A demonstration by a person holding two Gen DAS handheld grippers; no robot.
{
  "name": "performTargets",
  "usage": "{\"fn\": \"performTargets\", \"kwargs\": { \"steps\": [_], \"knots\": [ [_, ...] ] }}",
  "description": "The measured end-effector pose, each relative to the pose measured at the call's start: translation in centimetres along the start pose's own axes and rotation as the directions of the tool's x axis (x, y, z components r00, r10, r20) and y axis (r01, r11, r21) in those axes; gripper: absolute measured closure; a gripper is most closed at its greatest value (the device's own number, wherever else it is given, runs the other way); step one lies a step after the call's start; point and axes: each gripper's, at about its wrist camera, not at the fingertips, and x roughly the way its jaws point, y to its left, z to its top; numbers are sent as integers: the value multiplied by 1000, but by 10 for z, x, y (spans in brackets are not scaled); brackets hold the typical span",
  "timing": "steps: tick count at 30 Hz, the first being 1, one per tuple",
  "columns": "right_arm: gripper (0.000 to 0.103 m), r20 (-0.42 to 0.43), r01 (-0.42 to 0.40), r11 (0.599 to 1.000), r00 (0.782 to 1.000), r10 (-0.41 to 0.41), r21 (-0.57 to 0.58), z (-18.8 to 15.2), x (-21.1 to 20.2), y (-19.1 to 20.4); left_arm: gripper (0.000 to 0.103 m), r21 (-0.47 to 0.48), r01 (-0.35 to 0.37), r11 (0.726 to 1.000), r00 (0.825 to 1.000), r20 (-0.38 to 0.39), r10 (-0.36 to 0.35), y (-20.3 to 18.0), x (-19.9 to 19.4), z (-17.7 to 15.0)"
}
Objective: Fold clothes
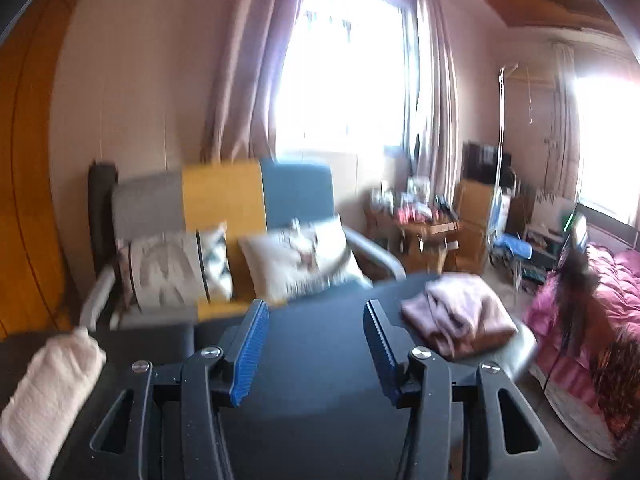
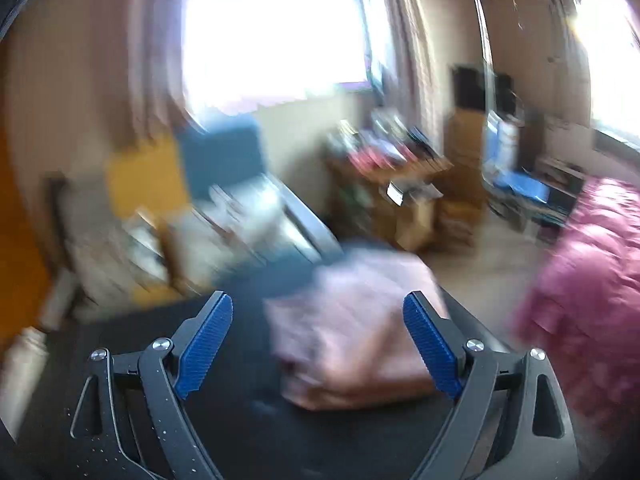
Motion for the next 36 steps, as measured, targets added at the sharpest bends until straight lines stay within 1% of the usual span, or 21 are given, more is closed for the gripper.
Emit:
{"fn": "performTargets", "kwargs": {
  "steps": [1, 4, 6, 8, 10, 14, 15, 16, 17, 18, 19, 21, 23, 24, 27, 29, 30, 32, 33, 35, 36],
  "knots": [
    [13, -51, 29, 1000, 998, -29, -1, -13, 25, -2, 51, -9, -9, 1000, 1000, -3, 9, 1, 8, -2],
    [13, -186, 73, 997, 980, -66, 30, -48, 93, -7, 51, -27, -38, 999, 992, -124, 35, 10, 55, -26],
    [13, -219, 49, 996, 975, -33, 68, -63, 121, -4, 51, 5, -116, 993, 973, -200, 115, 14, 89, -51],
    [13, -227, 61, 997, 973, -47, 54, -72, 143, 3, 52, 52, -192, 980, 947, -252, 199, 17, 119, -77],
    [13, -266, 110, 994, 959, -100, 22, -76, 169, 12, 51, 97, -235, 967, 914, -316, 254, 20, 144, -101],
    [13, -371, 205, 978, 907, -201, -29, -89, 218, 19, 51, 108, -262, 959, 843, -459, 282, 37, 185, -142],
    [14, -390, 219, 975, 895, -216, -39, -94, 226, 18, 51, 97, -270, 958, 828, -484, 282, 42, 191, -149],
    [15, -393, 230, 972, 891, -228, -42, -99, 230, 16, 51, 85, -278, 957, 818, -502, 282, 48, 195, -156],
    [20, -374, 234, 972, 899, -229, -33, -102, 230, 15, 51, 73, -285, 956, 810, -515, 281, 53, 197, -162],
    [34, -354, 229, 973, 908, -226, -33, -102, 228, 15, 52, 62, -290, 955, 805, -524, 278, 58, 197, -166],
    [41, -345, 222, 974, 911, -224, -46, -101, 226, 17, 52, 53, -293, 955, 799, -534, 275, 62, 198, -171],
    [82, -328, 209, 975, 918, -222, -74, -98, 221, 21, 52, 43, -295, 954, 789, -552, 269, 67, 201, -179],
    [91, -311, 196, 975, 925, -218, -102, -96, 216, 25, 52, 47, -294, 955, 782, -562, 269, 70, 202, -185],
    [93, -306, 176, 981, 932, -194, -86, -93, 211, 26, 52, 47, -293, 955, 780, -565, 267, 71, 203, -188],
    [93, -280, 59, 997, 959, -45, 42, -78, 186, 29, 52, 38, -286, 958, 782, -568, 256, 78, 201, -191],
    [93, -237, -65, 995, 968, 81, 77, -66, 158, 57, 52, 29, -285, 958, 786, -565, 251, 82, 198, -192],
    [93, -220, -146, 986, 962, 161, 80, -63, 144, 78, 51, 23, -290, 957, 785, -567, 251, 84, 197, -193],
    [93, -201, -302, 951, 930, 309, 65, -62, 118, 123, 52, 6, -298, 955, 781, -574, 247, 90, 196, -194],
    [93, -198, -382, 923, 902, 385, 51, -66, 104, 149, 52, -6, -301, 954, 779, -578, 242, 94, 195, -193],
    [93, -212, -542, 841, 820, 531, 12, -83, 77, 206, 52, -23, -305, 952, 780, -580, 236, 100, 193, -192],
    [93, -235, -613, 790, 767, 597, 8, -96, 70, 231, 52, -24, -307, 951, 782, -576, 238, 103, 191, -192]
  ]
}}
